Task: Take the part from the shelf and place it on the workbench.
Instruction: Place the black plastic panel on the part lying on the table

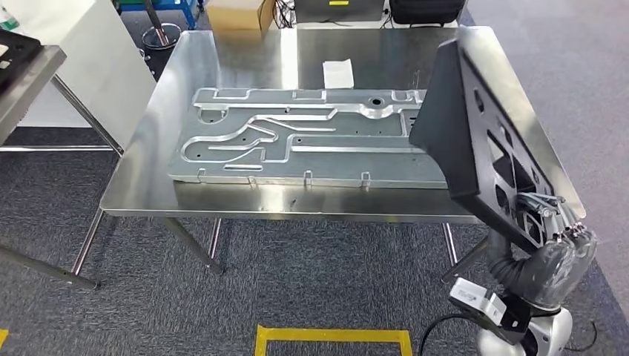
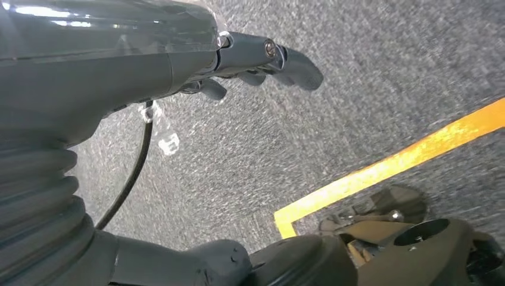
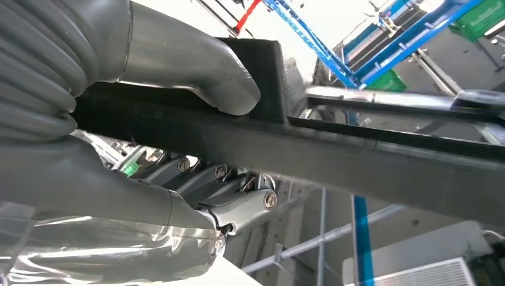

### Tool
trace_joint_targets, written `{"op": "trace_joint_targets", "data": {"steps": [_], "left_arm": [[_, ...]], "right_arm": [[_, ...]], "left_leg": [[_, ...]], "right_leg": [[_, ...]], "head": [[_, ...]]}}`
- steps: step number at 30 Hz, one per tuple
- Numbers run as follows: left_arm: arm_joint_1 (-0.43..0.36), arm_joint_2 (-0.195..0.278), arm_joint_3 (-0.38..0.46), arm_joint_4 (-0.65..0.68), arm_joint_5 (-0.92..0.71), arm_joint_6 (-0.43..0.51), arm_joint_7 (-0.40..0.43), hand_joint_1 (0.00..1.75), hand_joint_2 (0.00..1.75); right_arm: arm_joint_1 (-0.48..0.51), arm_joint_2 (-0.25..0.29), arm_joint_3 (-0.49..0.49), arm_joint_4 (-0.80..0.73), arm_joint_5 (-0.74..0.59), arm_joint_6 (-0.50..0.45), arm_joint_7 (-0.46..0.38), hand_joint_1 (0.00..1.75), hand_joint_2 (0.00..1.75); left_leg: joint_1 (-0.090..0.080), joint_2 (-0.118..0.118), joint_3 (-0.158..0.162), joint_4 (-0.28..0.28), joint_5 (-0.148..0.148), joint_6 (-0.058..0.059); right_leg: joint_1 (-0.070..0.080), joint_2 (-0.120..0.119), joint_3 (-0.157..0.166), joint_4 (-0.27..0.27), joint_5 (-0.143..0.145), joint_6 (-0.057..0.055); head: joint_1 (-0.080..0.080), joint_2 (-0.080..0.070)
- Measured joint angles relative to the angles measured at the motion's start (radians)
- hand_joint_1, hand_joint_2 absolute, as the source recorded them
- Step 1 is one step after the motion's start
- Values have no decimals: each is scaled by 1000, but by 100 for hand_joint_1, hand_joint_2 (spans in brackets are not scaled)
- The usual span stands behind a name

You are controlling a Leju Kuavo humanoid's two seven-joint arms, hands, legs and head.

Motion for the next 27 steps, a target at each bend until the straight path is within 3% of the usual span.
{"op": "trace_joint_targets", "data": {"steps": [1, 3, 5, 6, 7, 9, 11, 12, 14, 16, 24, 27], "left_arm": [[-2, 0, 1, 0, 0, 0, 0, 0, 175], [-1, 0, 2, 0, 0, 0, 0, 0, 175], [2, 0, 3, 0, 0, 0, 1, 0, 175], [3, 0, 4, 0, 0, 0, 1, 0, 175], [3, -1, 4, 0, 0, 0, 2, 0, 175], [3, 0, 4, 0, 0, -1, 2, 0, 175], [1, 0, 5, 0, 0, 0, 2, 0, 175], [1, -1, 5, 0, 0, 1, 3, 0, 175], [2, -4, 5, 0, 2, 2, 7, 0, 175], [2, -7, 9, 0, 12, 0, 10, 0, 175], [-2, -18, 54, 0, 66, -14, 9, 0, 175], [-4, -21, 67, 0, 80, -18, 8, 0, 175]], "right_arm": [[0, 0, 0, 0, 0, 0, 0, 175, 175], [-1, 1, 0, 0, 0, 0, 0, 175, 175], [-1, 1, 0, 1, 1, 0, 0, 175, 175], [-1, 1, 0, 1, 2, 0, 0, 175, 175], [-1, 2, 0, 1, 3, 0, 1, 175, 175], [-1, 2, 0, 1, 6, 0, 1, 175, 175], [-2, 3, 0, 2, 9, 0, 3, 175, 175], [-3, 3, 0, 3, 11, 0, 5, 175, 175], [-3, 3, 0, 3, 15, 0, 10, 175, 175], [-2, 3, 0, 3, 18, 0, 16, 175, 175], [7, 3, 0, 3, 37, 0, 23, 175, 175], [15, 3, 0, 0, 41, 0, 24, 175, 175]], "left_leg": [[-1, -1, -39, 65, -1, 0], [-7, -2, -125, 187, -53, 6], [-15, -2, -178, 229, -103, 16], [-20, -3, -184, 208, -94, 24], [-26, -4, -178, 161, -56, 36], [-45, -5, -149, 38, 42, 71], [-59, -10, -132, -30, 79, 94], [-61, -12, -129, -37, 79, 94], [-61, -15, -123, -52, 98, 73], [-60, -16, -121, -57, 105, 61], [-67, -17, -121, -52, 94, 80], [-68, -16, -119, -55, 86, 91]], "right_leg": [[2, 1, 11, -4, -7, -7], [11, 3, 31, -8, -21, -20], [24, 9, 52, -9, -35, -28], [31, 12, 64, -9, -42, -32], [39, 15, 75, -9, -49, -35], [48, 19, 92, -11, -60, -39], [50, 20, 96, -12, -66, -36], [50, 21, 97, -13, -68, -33], [49, 20, 98, -16, -68, -30], [49, 19, 100, -20, -68, -31], [39, 19, 105, -29, -70, -12], [38, 20, 109, -34, -77, 0]], "head": [[-3, 0], [-7, 0], [-8, 0], [-8, 0], [-8, 0], [-7, 0], [-5, 0], [-5, 0], [-6, 0], [-5, 0], [-5, 0], [-5, 0]]}}
